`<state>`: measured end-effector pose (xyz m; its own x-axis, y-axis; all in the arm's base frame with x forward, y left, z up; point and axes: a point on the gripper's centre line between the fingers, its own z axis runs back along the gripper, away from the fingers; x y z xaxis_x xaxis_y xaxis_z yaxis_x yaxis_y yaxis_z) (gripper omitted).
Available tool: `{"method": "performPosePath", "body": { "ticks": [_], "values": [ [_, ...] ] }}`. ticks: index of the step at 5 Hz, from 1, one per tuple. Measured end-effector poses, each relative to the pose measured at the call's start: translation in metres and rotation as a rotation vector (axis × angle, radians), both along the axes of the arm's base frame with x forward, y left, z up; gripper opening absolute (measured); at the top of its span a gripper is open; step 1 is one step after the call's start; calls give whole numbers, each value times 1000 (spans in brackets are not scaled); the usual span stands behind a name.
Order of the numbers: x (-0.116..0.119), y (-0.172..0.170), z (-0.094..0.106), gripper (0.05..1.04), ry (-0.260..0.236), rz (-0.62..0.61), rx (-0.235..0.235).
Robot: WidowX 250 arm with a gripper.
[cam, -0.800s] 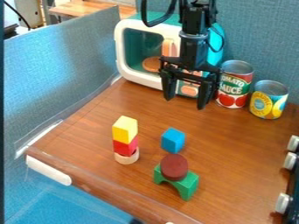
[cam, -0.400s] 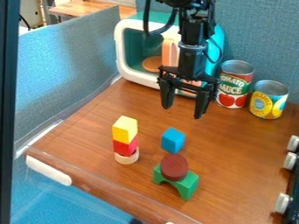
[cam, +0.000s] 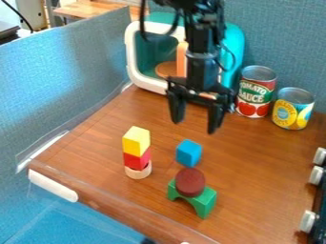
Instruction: Put the yellow cube on top of the blue cube
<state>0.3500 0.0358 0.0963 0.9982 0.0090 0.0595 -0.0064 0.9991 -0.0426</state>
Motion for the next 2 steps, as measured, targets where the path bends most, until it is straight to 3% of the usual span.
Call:
{"method": "performPosePath", "body": {
  "ticks": [1, 2],
  "values": [
    [-14, 9, 8, 999, -23, 12, -16],
    [-28, 30, 25, 999, -47, 41, 14]
  ]
}}
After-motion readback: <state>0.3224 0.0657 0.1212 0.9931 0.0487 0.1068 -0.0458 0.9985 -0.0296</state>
